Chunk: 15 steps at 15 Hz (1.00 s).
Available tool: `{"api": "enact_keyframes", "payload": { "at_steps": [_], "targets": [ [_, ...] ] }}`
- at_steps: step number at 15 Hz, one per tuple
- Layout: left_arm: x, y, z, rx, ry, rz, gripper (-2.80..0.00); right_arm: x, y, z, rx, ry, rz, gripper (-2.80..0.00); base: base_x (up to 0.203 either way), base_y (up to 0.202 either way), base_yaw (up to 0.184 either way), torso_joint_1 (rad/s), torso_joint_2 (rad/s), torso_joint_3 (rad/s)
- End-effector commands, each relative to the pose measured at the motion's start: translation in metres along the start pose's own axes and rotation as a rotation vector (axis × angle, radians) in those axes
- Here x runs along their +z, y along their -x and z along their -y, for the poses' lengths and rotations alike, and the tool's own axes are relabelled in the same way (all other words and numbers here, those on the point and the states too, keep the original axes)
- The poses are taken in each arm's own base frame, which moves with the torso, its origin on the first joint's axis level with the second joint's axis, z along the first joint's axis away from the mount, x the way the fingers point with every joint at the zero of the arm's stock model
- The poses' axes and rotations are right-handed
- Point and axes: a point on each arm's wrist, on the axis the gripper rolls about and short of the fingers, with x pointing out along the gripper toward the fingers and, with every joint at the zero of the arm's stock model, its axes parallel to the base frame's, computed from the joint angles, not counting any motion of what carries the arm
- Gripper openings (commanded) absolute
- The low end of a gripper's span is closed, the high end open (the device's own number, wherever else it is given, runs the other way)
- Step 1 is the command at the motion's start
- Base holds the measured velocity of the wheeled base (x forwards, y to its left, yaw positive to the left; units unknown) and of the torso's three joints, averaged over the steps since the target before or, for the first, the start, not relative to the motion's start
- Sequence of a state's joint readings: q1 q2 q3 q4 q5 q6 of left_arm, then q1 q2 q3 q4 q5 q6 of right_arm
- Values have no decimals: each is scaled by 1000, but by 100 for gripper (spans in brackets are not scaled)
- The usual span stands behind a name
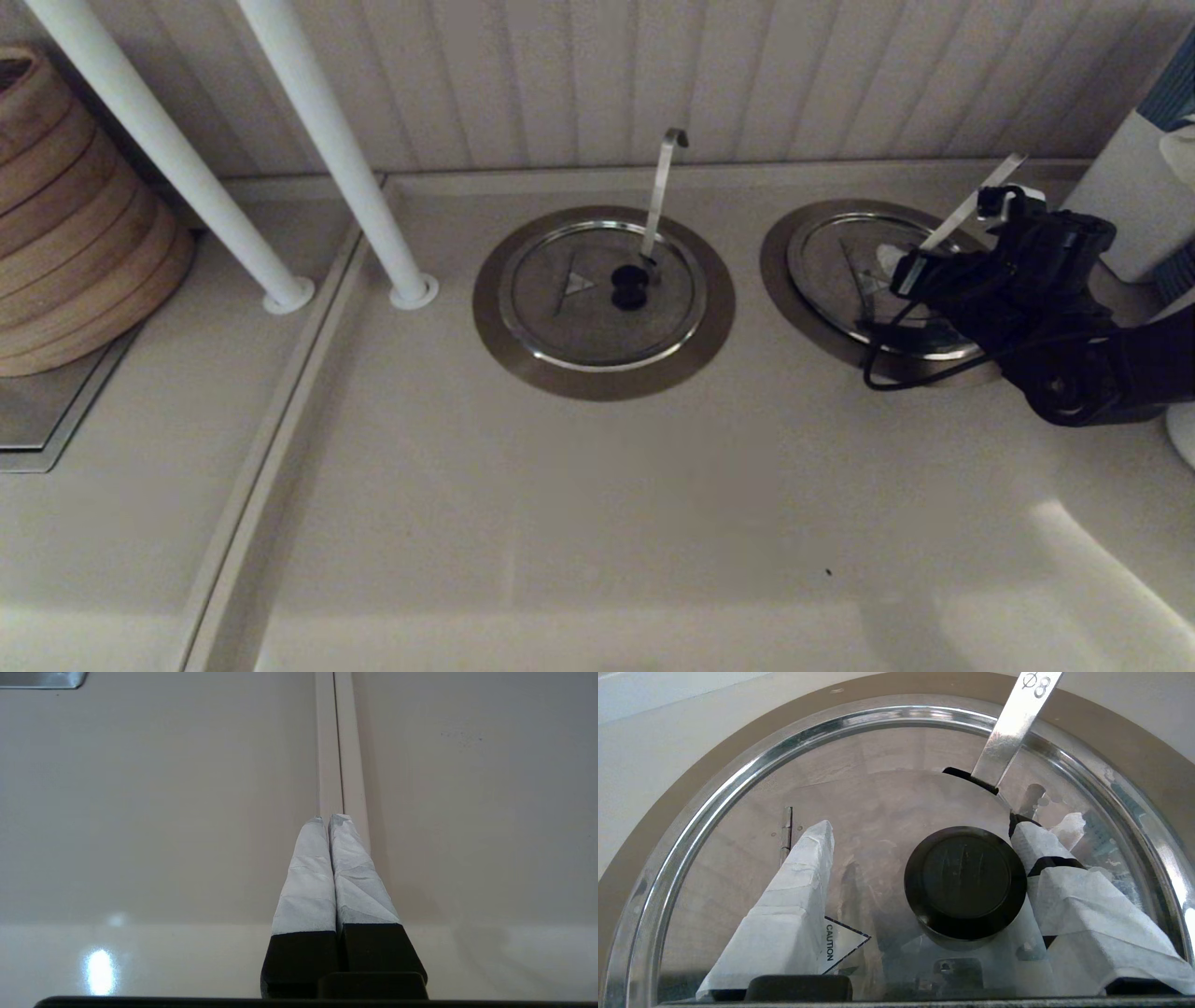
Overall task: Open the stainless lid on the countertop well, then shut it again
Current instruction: Open the lid
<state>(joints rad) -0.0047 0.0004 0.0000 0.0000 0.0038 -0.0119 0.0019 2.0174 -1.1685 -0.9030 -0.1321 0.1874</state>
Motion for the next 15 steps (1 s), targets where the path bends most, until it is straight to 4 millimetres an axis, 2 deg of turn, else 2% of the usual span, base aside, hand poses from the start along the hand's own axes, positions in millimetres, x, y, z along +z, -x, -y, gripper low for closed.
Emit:
{"api": "enact_keyframes", "payload": {
  "at_steps": [1,15],
  "targets": [
    [0,0,0,0,0,-1,-280,3,1,-1,4,-3,11,0,0,0,0,0,0,0],
    [0,0,0,-1,0,-1,-280,22,9,-12,-4,-14,68,0,0,0,0,0,0,0]
  ]
}}
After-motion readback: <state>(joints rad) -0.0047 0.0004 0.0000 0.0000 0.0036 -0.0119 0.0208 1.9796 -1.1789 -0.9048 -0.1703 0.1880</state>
